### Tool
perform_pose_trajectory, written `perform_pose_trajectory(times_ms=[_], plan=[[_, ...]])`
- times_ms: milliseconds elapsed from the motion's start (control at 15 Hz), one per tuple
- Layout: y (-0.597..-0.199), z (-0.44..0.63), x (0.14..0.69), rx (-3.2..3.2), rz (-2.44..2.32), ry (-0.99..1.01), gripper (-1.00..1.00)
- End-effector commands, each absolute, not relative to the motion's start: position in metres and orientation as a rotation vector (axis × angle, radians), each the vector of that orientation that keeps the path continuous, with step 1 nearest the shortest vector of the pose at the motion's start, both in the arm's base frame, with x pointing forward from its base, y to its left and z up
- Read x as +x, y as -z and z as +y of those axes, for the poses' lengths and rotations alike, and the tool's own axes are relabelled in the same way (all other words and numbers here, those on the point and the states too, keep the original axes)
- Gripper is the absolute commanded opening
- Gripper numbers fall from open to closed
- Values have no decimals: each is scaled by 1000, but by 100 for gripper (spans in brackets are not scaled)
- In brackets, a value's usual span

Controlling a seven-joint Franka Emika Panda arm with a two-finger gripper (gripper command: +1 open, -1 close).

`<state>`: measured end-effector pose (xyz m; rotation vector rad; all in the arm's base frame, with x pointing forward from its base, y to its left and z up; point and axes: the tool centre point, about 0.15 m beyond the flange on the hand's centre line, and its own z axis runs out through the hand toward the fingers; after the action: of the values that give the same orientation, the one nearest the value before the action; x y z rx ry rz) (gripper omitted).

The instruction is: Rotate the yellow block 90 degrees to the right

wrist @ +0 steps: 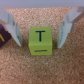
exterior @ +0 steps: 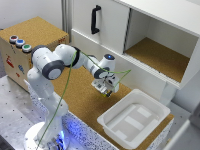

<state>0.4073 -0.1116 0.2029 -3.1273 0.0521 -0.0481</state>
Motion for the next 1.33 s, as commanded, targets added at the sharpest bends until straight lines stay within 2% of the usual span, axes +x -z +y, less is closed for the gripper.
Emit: perform_pose_trajectory(times_ms=[0, 333, 800, 1267], plan=[[-198, -119, 419, -3124, 59, 36, -100], [-216, -116, 412, -3138, 25, 42, -100], [-291, -116, 403, -3086, 79, 97, -100], [-291, -128, 400, -2932, 644, 87, -100]])
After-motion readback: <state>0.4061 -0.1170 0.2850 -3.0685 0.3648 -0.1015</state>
